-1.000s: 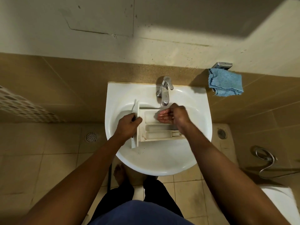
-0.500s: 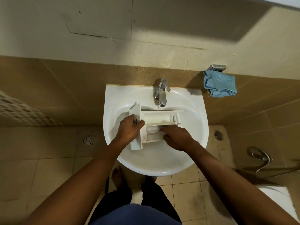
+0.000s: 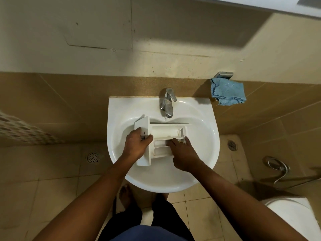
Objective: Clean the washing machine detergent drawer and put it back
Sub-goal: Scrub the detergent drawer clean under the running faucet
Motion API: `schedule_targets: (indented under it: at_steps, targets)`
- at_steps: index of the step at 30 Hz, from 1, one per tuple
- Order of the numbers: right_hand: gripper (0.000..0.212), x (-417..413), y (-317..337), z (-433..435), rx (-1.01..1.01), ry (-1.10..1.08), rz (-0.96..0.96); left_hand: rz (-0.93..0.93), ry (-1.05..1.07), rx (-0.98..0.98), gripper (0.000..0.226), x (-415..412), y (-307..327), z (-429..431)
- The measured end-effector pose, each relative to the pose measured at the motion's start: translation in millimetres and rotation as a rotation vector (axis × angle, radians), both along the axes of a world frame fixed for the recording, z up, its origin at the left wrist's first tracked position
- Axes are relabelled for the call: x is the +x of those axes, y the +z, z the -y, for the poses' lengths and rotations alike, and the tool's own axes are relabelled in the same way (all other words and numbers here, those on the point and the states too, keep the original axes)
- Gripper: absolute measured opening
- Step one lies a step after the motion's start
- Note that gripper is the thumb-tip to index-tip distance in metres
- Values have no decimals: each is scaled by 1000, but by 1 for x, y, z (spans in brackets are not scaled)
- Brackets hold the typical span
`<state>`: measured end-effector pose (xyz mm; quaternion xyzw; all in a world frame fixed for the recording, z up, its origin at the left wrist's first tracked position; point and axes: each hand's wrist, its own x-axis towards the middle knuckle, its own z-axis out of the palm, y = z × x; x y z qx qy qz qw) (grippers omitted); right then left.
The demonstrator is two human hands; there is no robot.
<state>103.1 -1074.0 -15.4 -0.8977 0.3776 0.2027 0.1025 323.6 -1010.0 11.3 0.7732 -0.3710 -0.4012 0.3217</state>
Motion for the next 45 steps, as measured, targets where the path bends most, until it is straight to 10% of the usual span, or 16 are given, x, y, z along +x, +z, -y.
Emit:
schedule_targets:
  at_steps: [6, 9, 15, 25, 33, 45]
  targets:
    - [77, 35, 9, -10, 95, -82, -46, 94, -21, -25, 43, -2, -1, 2]
    - [60, 13, 14, 6, 254, -163, 256, 128, -34, -37, 43, 3, -3, 1]
    - [28, 21, 51, 65, 607, -1278, 1069, 130, -45, -32, 62, 6, 0, -2]
    - [39, 91, 49, 107, 1322, -1511, 1454, 129, 7, -35, 51, 6, -1, -4]
    - [48, 100, 39, 117, 1439, -1476, 1350, 108, 33, -25, 49, 7, 1, -7]
    - [35, 24, 59, 73, 944, -942, 582, 97, 8, -71, 47, 7, -3, -7]
